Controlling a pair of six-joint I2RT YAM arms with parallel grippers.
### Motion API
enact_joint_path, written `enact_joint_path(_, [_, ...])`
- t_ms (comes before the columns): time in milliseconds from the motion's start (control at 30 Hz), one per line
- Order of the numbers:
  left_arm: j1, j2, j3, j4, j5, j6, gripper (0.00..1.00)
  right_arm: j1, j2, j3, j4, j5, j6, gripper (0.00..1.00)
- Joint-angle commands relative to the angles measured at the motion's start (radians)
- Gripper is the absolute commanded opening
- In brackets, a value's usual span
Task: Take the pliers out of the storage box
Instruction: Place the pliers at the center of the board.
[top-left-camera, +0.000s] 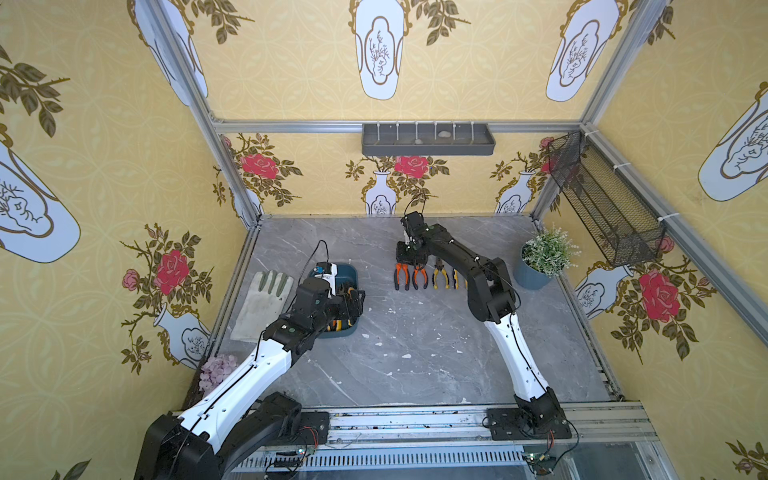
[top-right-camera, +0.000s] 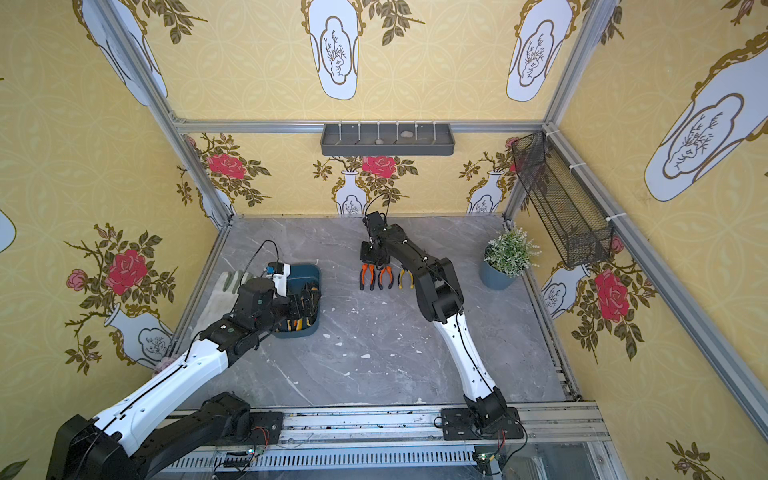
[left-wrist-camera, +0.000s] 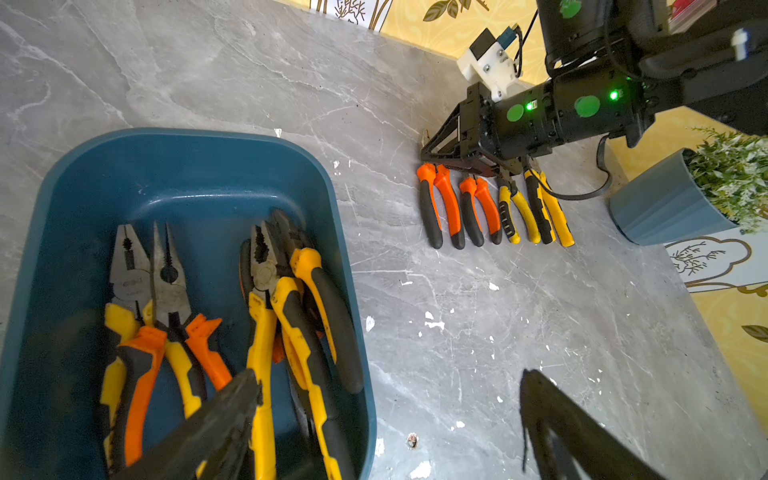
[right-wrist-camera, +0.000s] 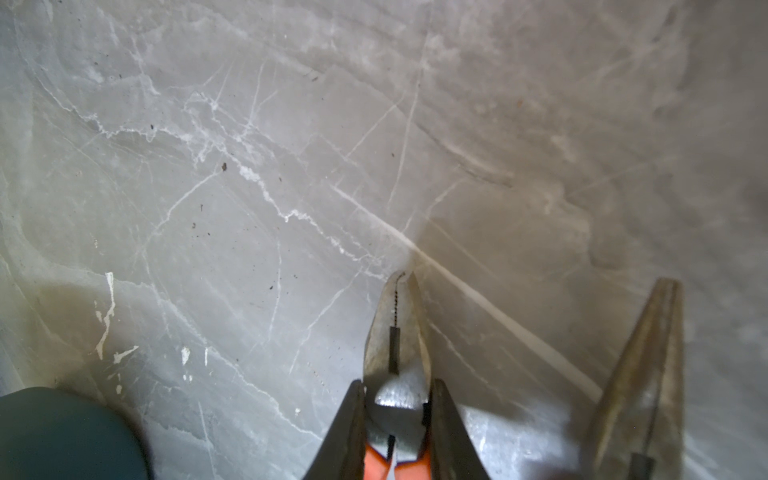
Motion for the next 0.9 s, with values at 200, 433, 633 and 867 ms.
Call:
enact_joint_path(200, [0.001, -0.011, -0.014, 0.021, 0.005, -0.002, 0.99, -0.010, 0.005, 0.021, -0.033, 0.026, 0.001, 0.23])
enact_joint_path(433, [0.000, -0.011, -0.013, 0.021, 0.006, -0.002, 0.99, -0.010, 0.011, 0.047, -0.045, 0.024, 0.002, 0.37])
enact_joint_path(633, [0.001, -0.028, -0.020, 0.012, 0.004, -0.002, 0.99, -0.012, 0.012, 0.061, -0.050, 0.017, 0.002, 0.42])
enact_joint_path(867, [0.001, -0.023, 0.009, -0.034, -0.006, -0.003, 0.99, -0.012, -0.131, 0.087, -0.071, 0.060, -0.006, 0.44])
